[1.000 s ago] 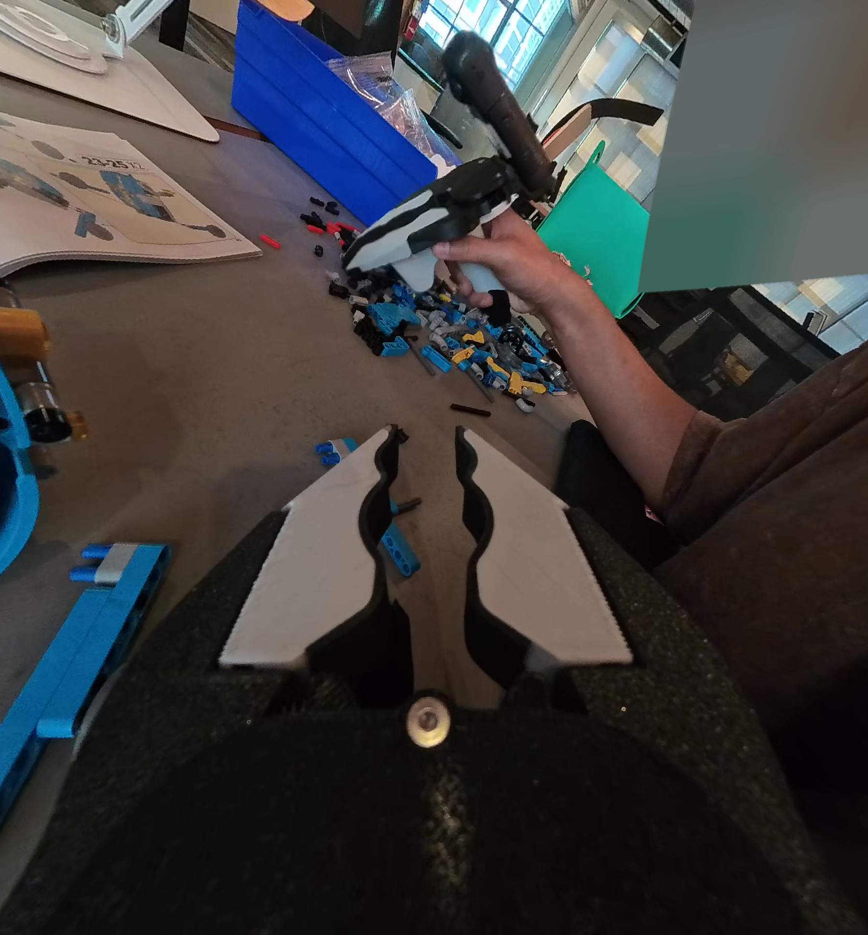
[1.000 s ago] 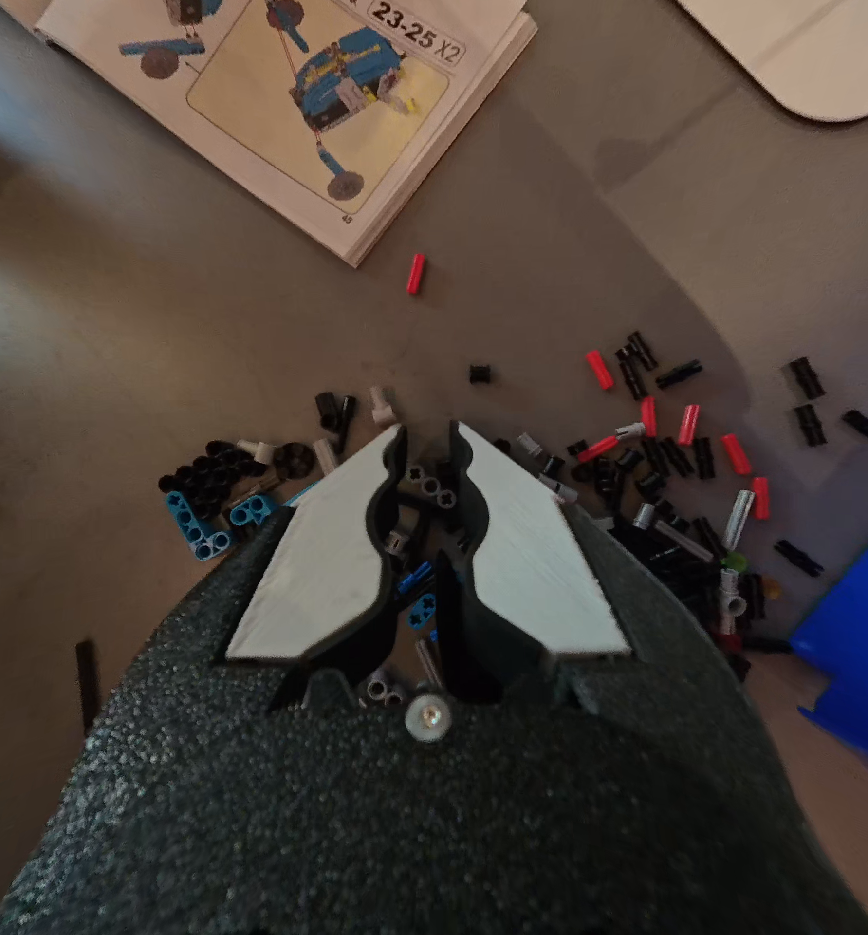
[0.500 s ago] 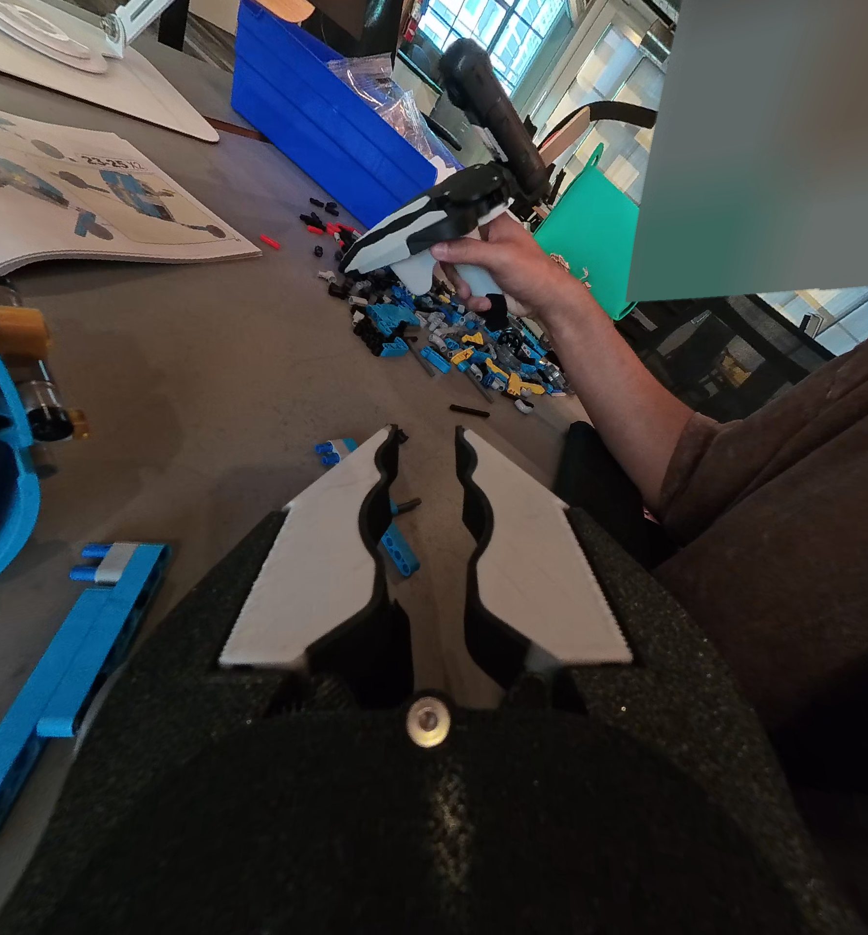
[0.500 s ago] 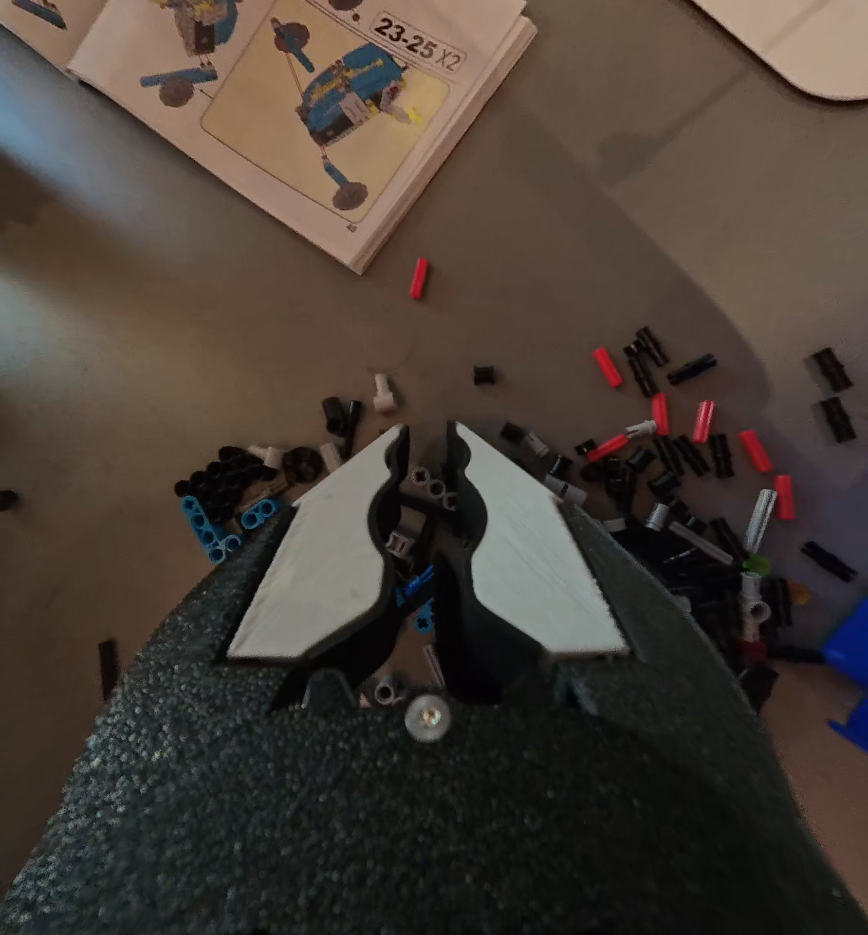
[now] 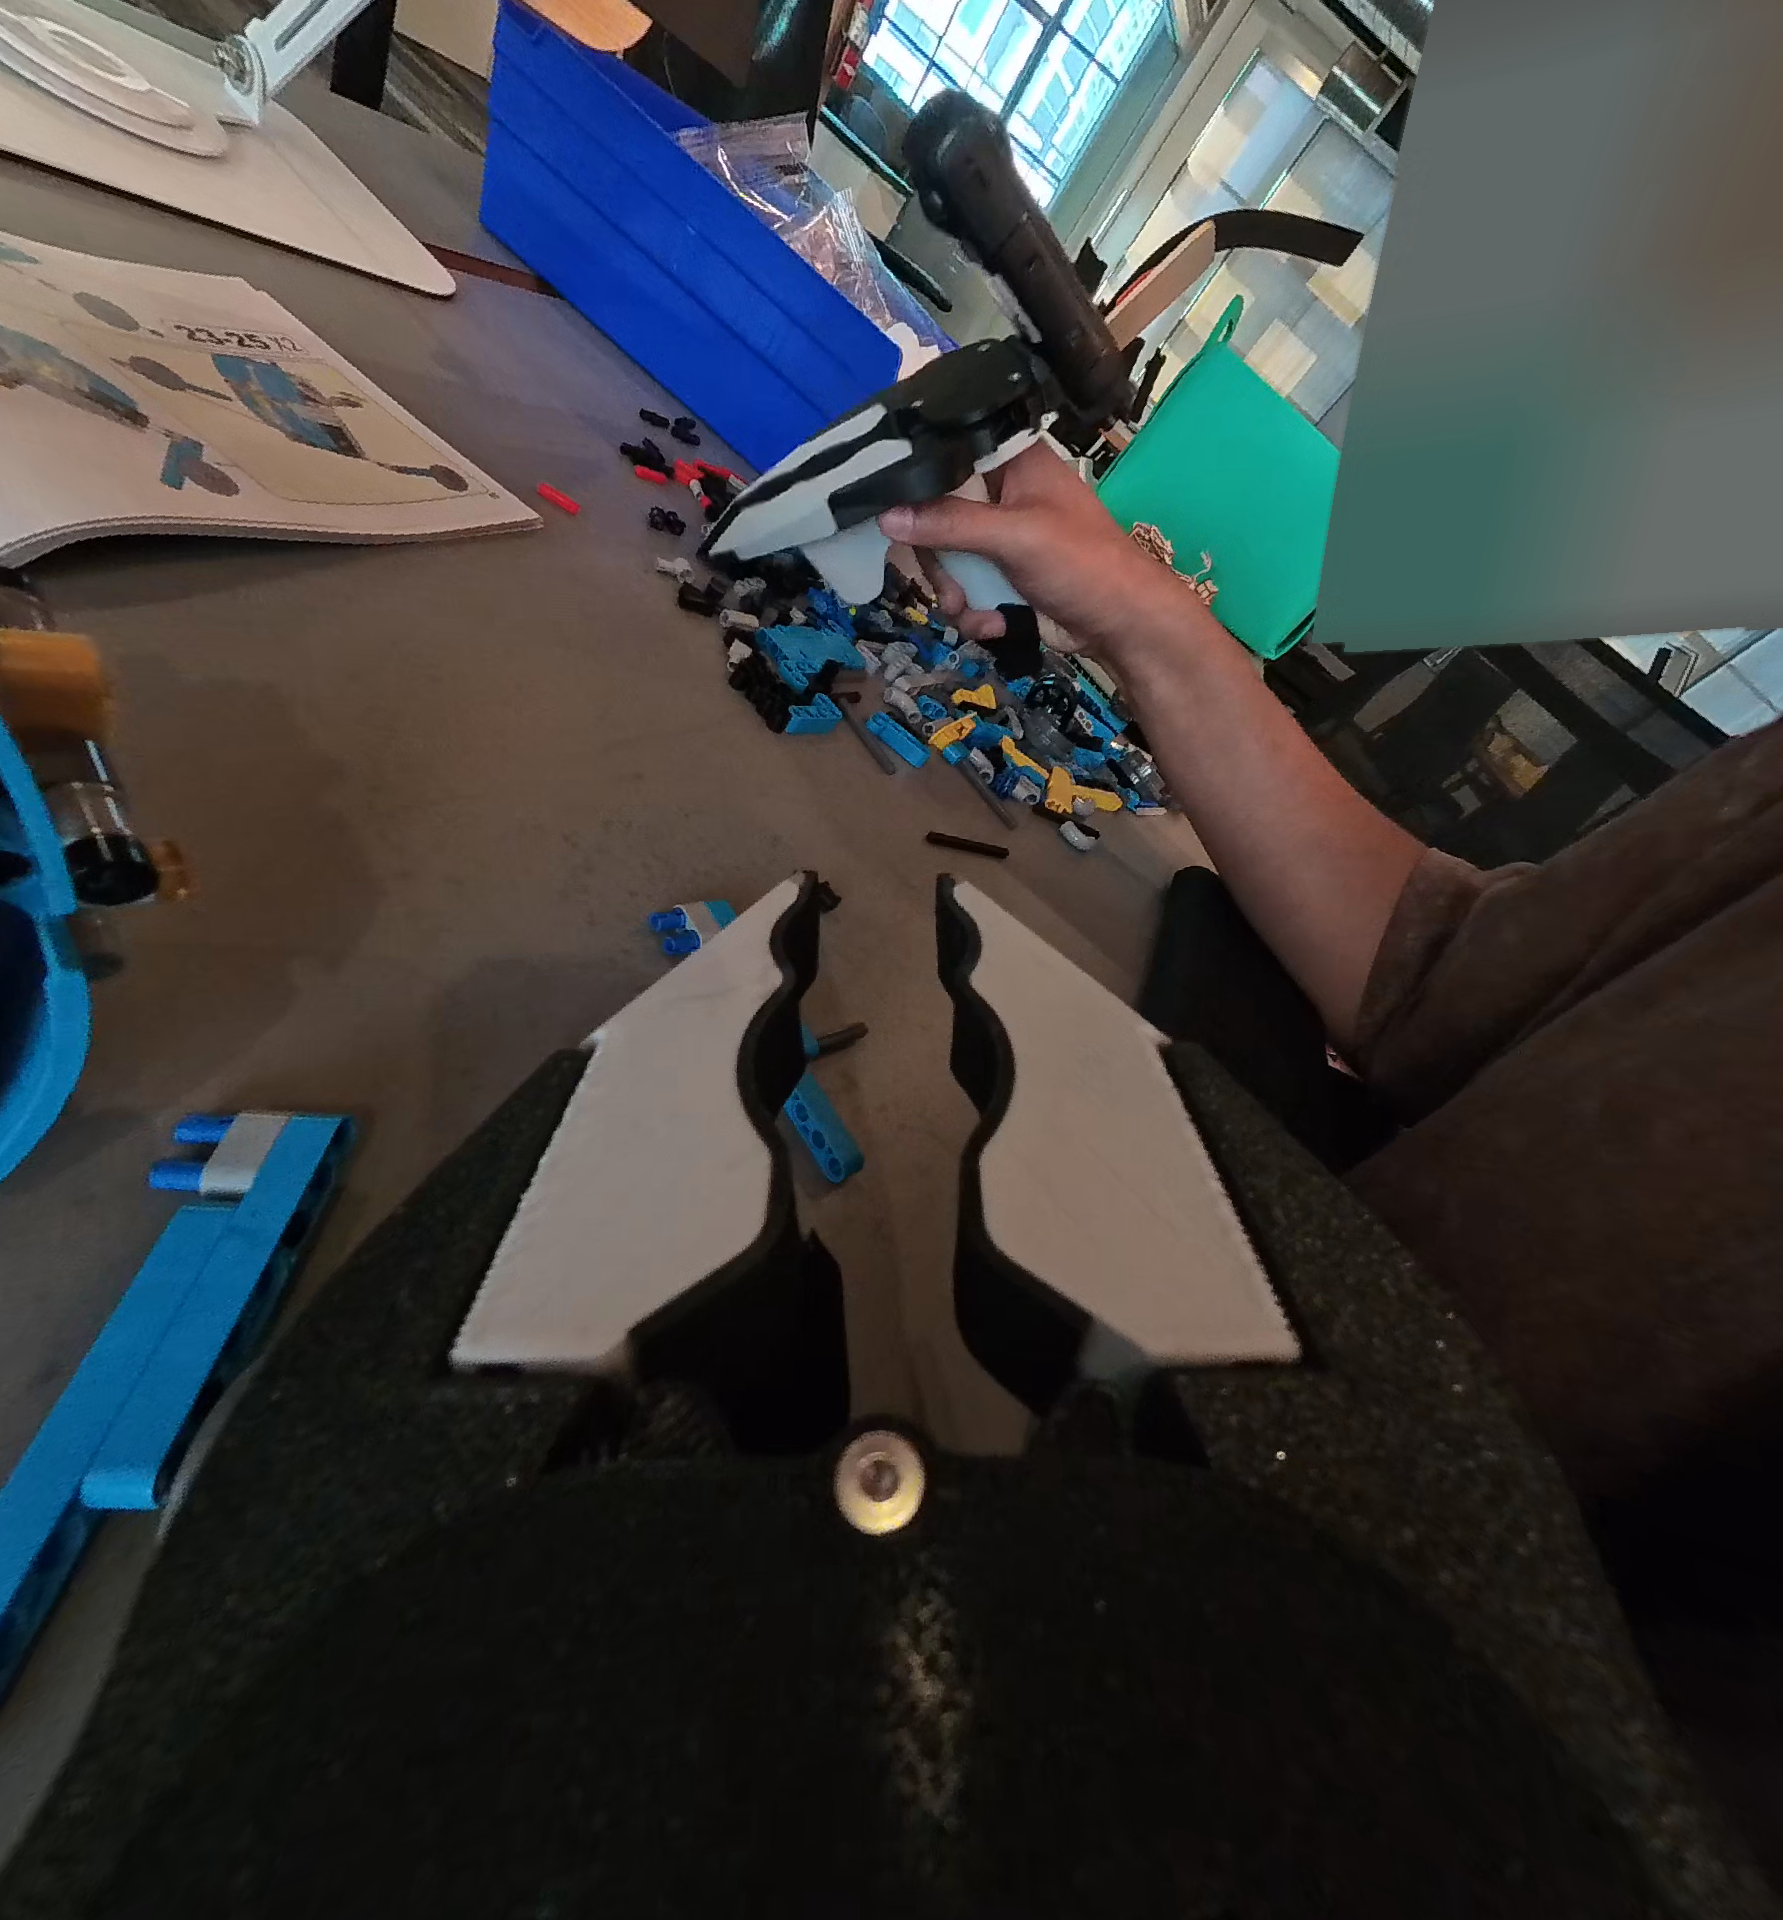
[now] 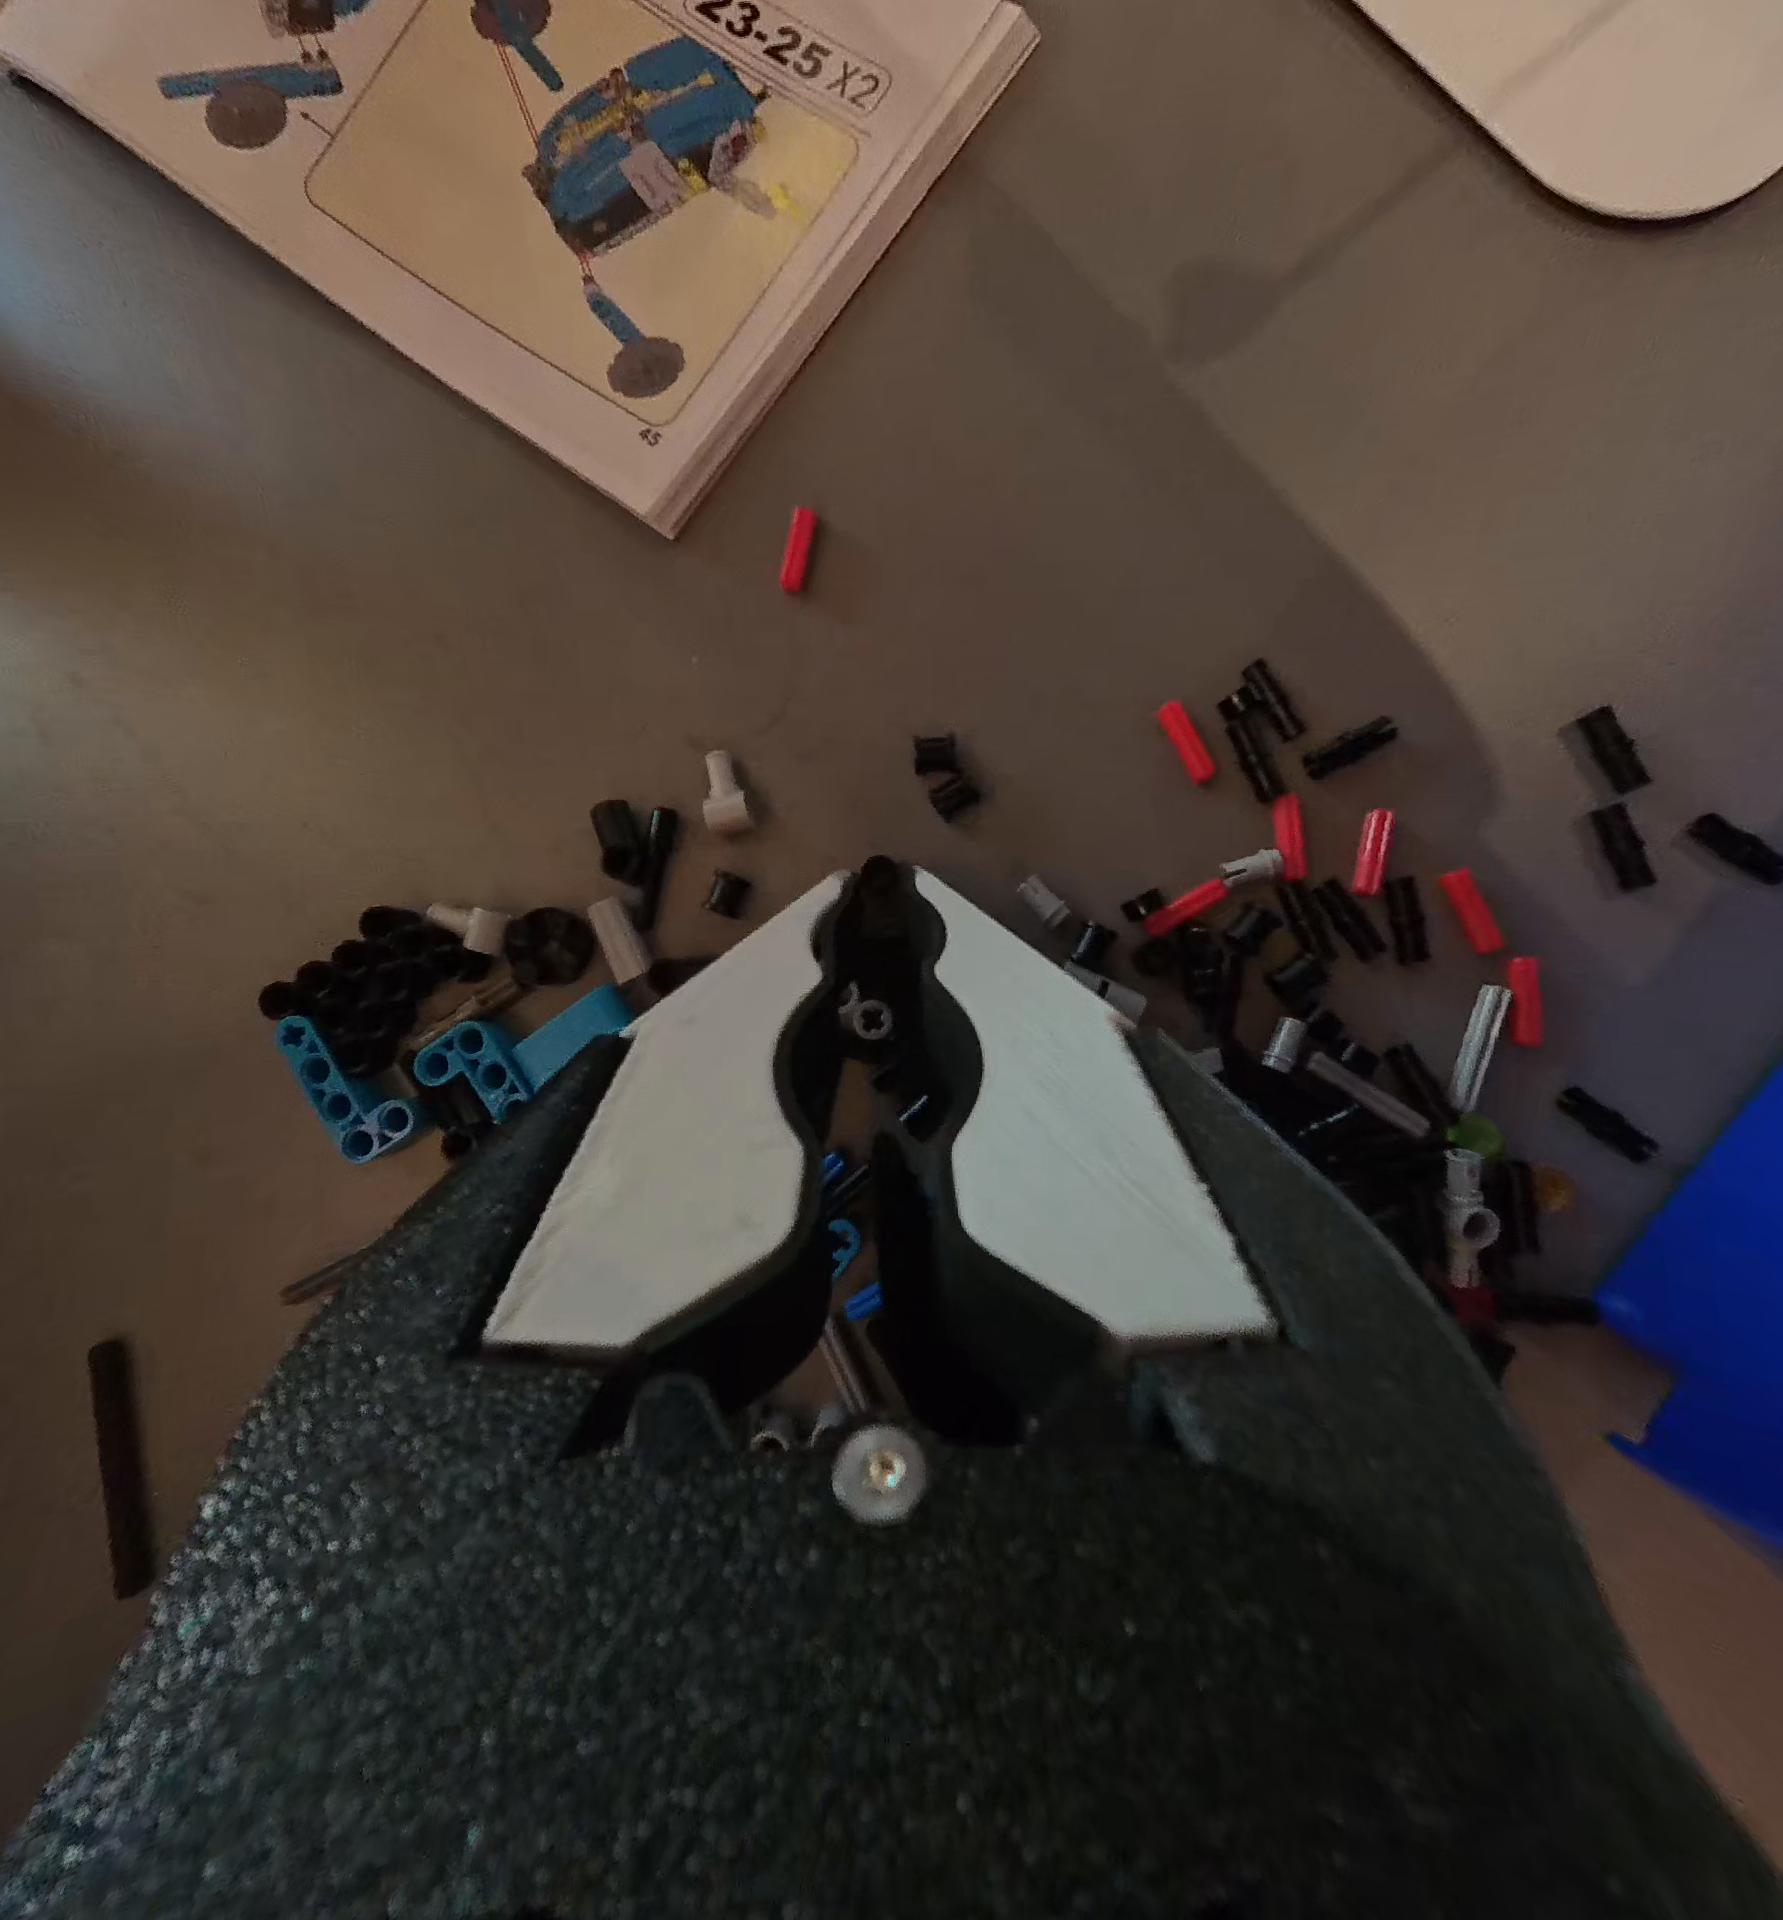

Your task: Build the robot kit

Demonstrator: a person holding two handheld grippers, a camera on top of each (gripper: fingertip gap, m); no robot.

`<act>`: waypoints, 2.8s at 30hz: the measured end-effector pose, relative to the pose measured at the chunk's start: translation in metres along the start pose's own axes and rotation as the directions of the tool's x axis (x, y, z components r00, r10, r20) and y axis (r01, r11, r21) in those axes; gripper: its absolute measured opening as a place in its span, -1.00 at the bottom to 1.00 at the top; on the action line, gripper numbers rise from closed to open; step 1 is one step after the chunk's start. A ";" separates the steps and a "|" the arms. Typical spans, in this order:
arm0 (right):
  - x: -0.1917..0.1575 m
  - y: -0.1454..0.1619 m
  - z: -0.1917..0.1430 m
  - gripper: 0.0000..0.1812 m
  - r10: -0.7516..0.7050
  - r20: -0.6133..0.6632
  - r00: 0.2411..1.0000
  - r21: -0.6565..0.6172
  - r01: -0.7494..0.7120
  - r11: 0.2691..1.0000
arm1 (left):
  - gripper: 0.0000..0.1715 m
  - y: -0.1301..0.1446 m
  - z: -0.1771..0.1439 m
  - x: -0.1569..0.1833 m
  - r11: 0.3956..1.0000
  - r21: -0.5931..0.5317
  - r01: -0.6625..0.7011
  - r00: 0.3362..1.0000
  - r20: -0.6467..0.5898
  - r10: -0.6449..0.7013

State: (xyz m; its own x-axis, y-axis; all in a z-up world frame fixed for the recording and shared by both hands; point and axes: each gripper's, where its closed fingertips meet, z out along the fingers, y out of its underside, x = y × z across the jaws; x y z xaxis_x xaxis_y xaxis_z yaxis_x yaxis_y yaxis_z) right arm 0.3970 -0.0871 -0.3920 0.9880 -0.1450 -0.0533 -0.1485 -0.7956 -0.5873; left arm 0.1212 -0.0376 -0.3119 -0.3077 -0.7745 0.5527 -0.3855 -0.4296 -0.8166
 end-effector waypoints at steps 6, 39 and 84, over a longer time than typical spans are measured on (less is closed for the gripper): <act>-0.075 -0.024 -0.036 -0.93 -0.199 0.129 0.972 0.136 0.181 0.974 | -0.75 0.000 -0.001 0.000 1.000 0.002 -0.021 1.000 0.017 0.021; 0.037 0.206 -0.249 -0.64 0.419 -0.194 0.887 0.355 -0.335 0.873 | -0.55 0.049 0.020 0.019 0.910 -0.284 -0.303 0.949 -0.002 0.315; -0.252 -0.058 -0.115 -0.61 -0.090 0.858 0.505 0.334 -0.417 0.845 | -0.63 0.017 0.008 0.012 0.941 -0.119 -0.318 0.938 0.103 0.330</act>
State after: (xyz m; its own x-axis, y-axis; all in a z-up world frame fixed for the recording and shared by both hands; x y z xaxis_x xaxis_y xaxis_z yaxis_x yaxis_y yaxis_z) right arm 0.1517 -0.0719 -0.2514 0.5492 0.5031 -0.6672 -0.5230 -0.4158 -0.7440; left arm 0.1185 -0.0579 -0.3205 -0.3262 -0.9165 0.2316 -0.3685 -0.1024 -0.9240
